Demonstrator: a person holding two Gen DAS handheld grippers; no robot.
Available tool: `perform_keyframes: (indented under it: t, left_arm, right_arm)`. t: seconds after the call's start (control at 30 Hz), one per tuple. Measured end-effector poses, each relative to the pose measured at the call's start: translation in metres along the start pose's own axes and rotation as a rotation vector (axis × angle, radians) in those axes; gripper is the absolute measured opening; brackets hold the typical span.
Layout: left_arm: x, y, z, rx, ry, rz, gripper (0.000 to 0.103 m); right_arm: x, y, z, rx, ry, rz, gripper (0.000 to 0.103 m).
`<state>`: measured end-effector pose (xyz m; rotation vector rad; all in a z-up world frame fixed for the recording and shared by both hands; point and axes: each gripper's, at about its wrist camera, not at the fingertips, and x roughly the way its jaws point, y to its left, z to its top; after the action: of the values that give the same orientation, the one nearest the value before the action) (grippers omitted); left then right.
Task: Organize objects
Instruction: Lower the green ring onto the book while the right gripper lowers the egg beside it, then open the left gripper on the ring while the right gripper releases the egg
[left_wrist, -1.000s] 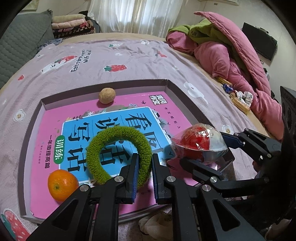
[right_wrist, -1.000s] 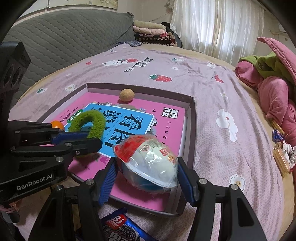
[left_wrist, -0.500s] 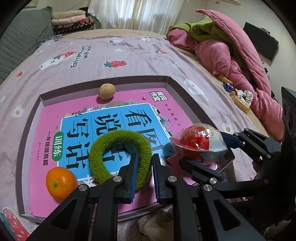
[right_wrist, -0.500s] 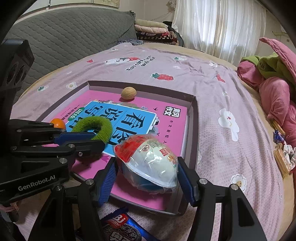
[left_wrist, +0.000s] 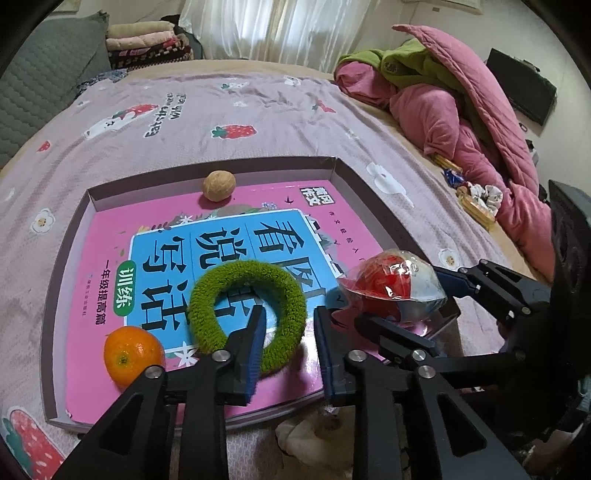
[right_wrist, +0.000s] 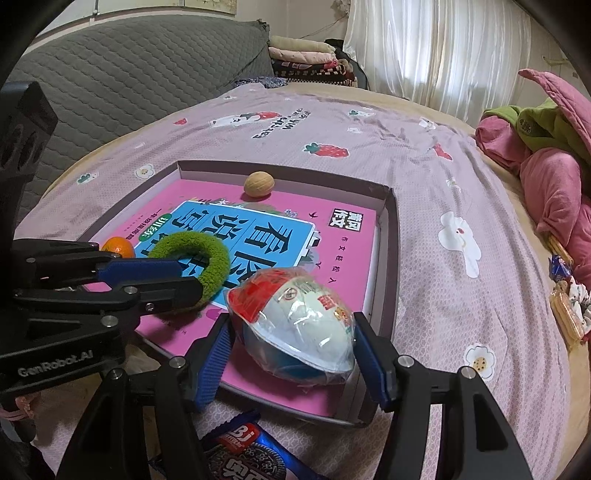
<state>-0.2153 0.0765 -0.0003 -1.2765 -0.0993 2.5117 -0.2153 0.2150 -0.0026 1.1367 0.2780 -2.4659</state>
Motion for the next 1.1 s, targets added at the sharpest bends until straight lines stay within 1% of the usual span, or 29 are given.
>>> perform_keyframes:
  t: [0.27,0.43,0.57,0.83,0.9,1.1]
  left_arm:
    - [-0.011,0.003,-0.002,-0.024,-0.01,-0.002,0.031]
    - [-0.017,0.001,-0.004,-0.019,-0.02,-0.007,0.032]
    - [-0.02,0.001,-0.004,-0.026,-0.02,-0.009,0.039]
    - [-0.033,0.001,-0.007,-0.038,-0.034,-0.014,0.043]
    - [-0.036,0.0,-0.007,-0.039,-0.037,-0.018,0.048]
    - [-0.046,-0.003,-0.009,-0.039,-0.048,-0.009,0.051]
  right_arm:
    - [-0.002,0.002,0.0,-0.008,-0.001,-0.003,0.064]
    - [-0.003,0.001,0.0,-0.008,-0.003,-0.008,0.065]
    - [-0.006,0.0,0.0,-0.004,-0.013,-0.006,0.066]
    - [-0.016,-0.003,0.003,0.007,-0.048,-0.009,0.071]
    - [-0.019,-0.004,0.003,0.013,-0.058,-0.003,0.072]
    - [-0.027,-0.005,0.005,0.019,-0.085,0.011,0.074]
